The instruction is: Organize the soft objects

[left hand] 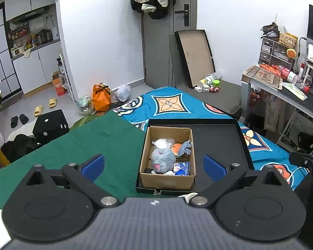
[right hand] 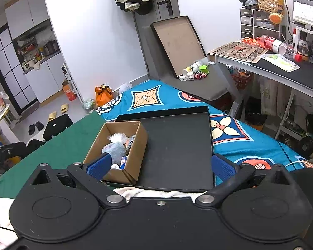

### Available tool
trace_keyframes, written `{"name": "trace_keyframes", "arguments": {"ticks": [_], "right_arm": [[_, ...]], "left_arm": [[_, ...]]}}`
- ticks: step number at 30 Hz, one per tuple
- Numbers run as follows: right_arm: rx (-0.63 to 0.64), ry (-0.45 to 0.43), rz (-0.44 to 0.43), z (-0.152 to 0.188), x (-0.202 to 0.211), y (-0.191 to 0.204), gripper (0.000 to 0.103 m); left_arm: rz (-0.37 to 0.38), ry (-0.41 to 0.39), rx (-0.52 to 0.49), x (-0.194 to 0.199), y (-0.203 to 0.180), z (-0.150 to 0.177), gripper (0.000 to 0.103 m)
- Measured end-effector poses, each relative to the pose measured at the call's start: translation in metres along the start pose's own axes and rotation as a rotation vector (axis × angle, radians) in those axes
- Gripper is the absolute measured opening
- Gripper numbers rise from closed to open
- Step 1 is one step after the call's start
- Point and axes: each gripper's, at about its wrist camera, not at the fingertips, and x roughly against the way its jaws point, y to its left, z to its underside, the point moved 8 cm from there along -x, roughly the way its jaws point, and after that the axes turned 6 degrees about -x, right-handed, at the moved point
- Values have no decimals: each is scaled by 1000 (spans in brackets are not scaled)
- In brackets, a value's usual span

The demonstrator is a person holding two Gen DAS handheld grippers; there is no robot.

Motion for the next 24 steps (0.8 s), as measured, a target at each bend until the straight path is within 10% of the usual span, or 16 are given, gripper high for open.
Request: {"name": "trace_keyframes", "arguments": {"ticks": [24], "right_arm": [[4,-41,-7,1,22,-5,103]], "left_arm": [[5,-12,13,18,-6,4,100]]}}
